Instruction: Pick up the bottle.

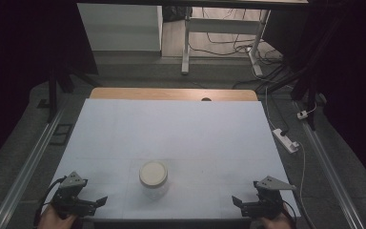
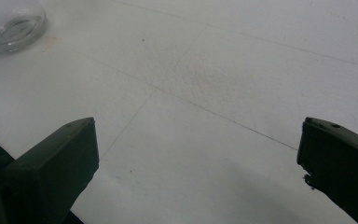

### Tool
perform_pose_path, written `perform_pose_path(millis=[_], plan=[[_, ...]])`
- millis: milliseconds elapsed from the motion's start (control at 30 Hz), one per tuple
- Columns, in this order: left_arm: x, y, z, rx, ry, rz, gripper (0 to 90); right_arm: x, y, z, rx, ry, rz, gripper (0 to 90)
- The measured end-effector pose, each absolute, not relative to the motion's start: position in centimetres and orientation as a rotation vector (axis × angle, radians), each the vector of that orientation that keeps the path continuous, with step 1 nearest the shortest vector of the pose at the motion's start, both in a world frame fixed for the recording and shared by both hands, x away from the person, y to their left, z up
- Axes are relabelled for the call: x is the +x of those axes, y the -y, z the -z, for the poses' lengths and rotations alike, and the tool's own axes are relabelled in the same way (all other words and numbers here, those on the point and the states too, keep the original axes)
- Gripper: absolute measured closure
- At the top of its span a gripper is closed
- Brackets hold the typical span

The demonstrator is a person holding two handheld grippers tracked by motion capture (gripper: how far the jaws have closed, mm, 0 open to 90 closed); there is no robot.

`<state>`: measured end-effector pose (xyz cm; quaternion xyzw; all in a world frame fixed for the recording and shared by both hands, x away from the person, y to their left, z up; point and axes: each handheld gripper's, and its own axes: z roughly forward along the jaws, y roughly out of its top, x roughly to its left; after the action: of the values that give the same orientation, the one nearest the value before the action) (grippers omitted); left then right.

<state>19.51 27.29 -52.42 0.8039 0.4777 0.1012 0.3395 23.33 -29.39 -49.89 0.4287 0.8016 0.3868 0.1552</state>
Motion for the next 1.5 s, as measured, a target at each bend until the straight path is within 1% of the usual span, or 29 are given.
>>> perform_pose_path(millis=[267, 433, 600, 1000, 1367, 1500], plan=[[19.5, -27.6, 52.3, 2.053, -1.197, -0.202, 0.0, 23.3, 29.2, 49.9, 1.212, -2.312, -1.093, 0.0], [19.6, -27.2, 51.9, 2.028, -1.133, -0.202, 0.0, 23.4, 29.2, 49.9, 1.215, -2.31, -1.096, 0.0], [19.6, -26.7, 51.8, 2.053, -1.103, -0.232, 0.0, 23.3, 29.2, 49.9, 1.209, -2.313, -1.092, 0.0], [20.0, -26.0, 51.4, 2.067, -1.053, -0.257, 0.0, 23.3, 29.2, 49.9, 1.203, -2.317, -1.093, 0.0], [21.3, -24.3, 51.6, 2.088, -0.9, -0.213, 0.0, 23.4, 29.3, 49.9, 1.207, -2.316, -1.103, 0.0], [21.8, -23.8, 51.8, 2.097, -0.876, -0.204, 0.0, 23.4, 29.2, 49.9, 1.208, -2.319, -1.098, 0.0]])
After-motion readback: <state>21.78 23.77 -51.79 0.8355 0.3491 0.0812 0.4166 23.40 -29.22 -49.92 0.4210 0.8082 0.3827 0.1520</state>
